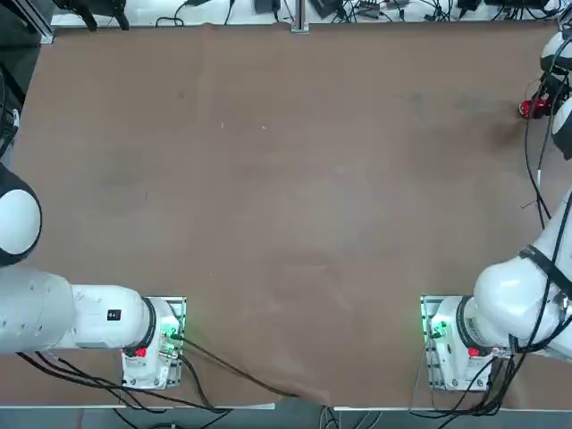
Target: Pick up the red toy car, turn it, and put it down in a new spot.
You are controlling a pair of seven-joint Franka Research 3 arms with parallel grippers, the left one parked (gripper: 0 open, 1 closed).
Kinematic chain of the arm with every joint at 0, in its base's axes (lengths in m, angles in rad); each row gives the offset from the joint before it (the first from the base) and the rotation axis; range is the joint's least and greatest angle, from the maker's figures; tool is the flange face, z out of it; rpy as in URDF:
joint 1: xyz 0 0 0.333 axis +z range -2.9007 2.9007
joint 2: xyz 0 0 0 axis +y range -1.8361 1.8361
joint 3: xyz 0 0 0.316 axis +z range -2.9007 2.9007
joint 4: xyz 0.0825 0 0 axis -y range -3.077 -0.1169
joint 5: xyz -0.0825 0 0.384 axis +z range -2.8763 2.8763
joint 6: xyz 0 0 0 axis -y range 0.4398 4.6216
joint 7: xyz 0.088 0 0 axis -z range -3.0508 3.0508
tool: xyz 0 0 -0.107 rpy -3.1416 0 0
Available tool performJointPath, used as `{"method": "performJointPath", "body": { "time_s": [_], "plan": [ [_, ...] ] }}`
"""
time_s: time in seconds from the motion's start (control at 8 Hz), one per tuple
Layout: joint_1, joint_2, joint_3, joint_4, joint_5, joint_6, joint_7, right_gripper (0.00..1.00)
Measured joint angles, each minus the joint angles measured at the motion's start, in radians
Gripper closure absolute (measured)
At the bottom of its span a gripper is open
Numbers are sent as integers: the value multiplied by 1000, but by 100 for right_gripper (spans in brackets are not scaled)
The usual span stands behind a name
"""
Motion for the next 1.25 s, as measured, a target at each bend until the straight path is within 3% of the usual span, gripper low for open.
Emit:
{"method": "performJointPath", "body": {
  "time_s": [0.25, 0.38, 0.62, 1.0, 1.25],
  "plan": [
    [-2, 1, 2, 0, 1, 14, 0, 48],
    [-4, 1, 2, 0, 1, 16, -9, 36],
    [-5, 1, 2, 2, 13, 19, -31, 1],
    [-5, -11, 3, 22, 14, -6, -50, 0],
    [-4, -106, 4, 53, 14, -207, -152, 0]
  ]
}}
